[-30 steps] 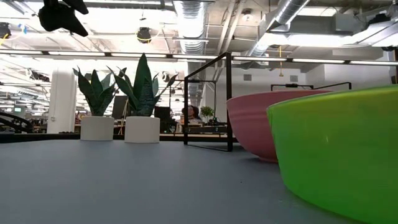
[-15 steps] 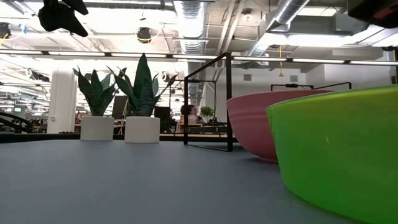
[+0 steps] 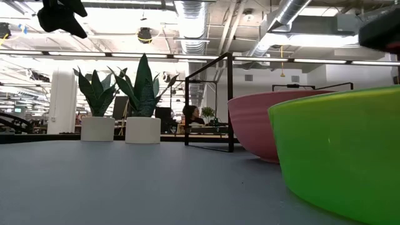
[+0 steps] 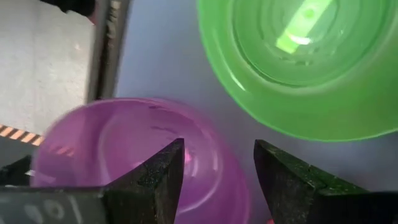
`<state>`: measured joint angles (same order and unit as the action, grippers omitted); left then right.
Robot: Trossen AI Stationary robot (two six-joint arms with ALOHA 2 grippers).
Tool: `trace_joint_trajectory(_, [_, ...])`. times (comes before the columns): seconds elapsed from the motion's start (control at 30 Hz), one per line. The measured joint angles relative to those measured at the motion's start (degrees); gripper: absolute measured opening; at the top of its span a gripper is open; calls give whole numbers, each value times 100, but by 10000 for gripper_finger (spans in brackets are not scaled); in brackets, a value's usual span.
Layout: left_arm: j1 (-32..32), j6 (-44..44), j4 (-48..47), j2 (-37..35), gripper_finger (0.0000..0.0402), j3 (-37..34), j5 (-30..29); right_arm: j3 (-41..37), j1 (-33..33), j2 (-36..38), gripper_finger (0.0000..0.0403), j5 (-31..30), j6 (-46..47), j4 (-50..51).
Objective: Place and stack bowls onto a shelf
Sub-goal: Stack the small purple bowl on top of the small orange bowl on the shelf
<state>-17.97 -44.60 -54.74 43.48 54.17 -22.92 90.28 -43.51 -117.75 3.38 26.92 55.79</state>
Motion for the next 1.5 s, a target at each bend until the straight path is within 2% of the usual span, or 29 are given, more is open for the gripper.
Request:
trace_joint_trajectory(0.13, [0,-2,0,2,269,0,-29,-2,-6,-90,208,6,43,47])
trace_joint_trajectory(0.23, [1,-6,-2,2,269,-1,-31,1,17,-160,178,8,89,79])
trace_joint_trajectory(0.5, [-1,-4,-26,2,269,-2,-37,0,26,-153,26,61,257,96])
trace_joint_trajectory(0.67, [-1,68,-29,2,269,-2,-41,102,26,-129,26,359,563,122])
trace_joint_trajectory(0.83, [-1,86,-28,2,269,-2,-42,578,4,-2,23,918,596,319])
trace_joint_trajectory(0.97, [-1,87,-29,0,269,-2,-44,988,5,368,23,1251,768,738])
trace_joint_trajectory(1.07, [0,87,-28,1,269,-2,-44,1235,142,854,23,1254,1095,1023])
trace_joint_trajectory(1.17, [-1,87,-28,2,269,-4,-44,1383,403,1530,23,604,1599,1167])
trace_joint_trajectory(1.27, [-1,87,-28,2,269,-4,-46,1445,734,2241,23,-713,2359,1414])
trace_joint_trajectory(1.37, [-1,87,-28,2,269,-4,-90,1445,1160,2905,23,-2141,3652,2210])
trace_joint_trajectory(1.5, [2,55,-26,0,269,-4,-226,1418,1883,3572,23,-3049,5451,3466])
